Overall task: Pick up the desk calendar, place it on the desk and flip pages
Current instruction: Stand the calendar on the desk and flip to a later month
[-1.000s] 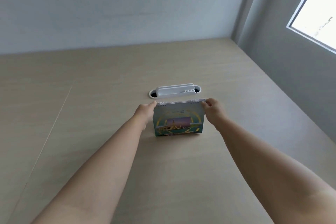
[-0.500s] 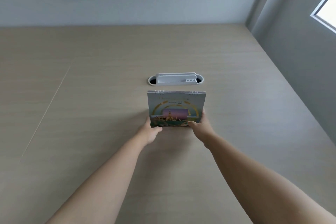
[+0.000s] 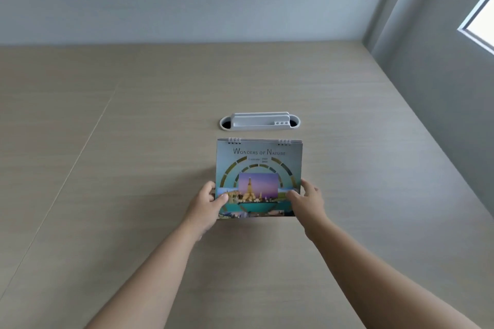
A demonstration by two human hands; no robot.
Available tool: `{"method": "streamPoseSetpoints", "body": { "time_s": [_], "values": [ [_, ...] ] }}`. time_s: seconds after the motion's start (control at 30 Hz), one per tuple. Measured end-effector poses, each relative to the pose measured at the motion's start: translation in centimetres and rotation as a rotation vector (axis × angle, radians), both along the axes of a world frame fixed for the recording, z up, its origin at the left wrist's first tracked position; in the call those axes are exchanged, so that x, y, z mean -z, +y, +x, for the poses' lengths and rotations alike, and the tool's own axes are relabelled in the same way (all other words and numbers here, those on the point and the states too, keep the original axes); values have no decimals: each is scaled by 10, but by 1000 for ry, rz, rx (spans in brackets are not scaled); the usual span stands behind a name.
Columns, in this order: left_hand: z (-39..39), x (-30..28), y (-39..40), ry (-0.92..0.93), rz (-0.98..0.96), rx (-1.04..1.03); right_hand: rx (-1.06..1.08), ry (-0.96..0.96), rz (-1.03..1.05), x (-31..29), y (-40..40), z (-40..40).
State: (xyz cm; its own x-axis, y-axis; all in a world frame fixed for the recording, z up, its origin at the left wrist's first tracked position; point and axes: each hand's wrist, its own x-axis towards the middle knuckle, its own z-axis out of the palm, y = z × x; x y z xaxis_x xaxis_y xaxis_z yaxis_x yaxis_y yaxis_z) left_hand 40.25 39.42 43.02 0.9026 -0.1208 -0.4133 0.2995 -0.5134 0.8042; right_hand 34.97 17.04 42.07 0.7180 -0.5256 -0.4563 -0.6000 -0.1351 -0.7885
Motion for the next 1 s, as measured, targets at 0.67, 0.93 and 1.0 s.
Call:
{"method": "streamPoseSetpoints", "body": {
  "time_s": [0.67, 0.93, 1.0],
  "values": [
    [94, -109, -27, -187, -337, 5, -118, 47, 493, -17, -36, -12],
    [67, -27, 4, 158, -215, -17, -145, -120, 650, -13, -47, -23],
    [60, -22, 5, 182, -270, -3, -164, -155, 690, -16, -48, -24]
  ]
}}
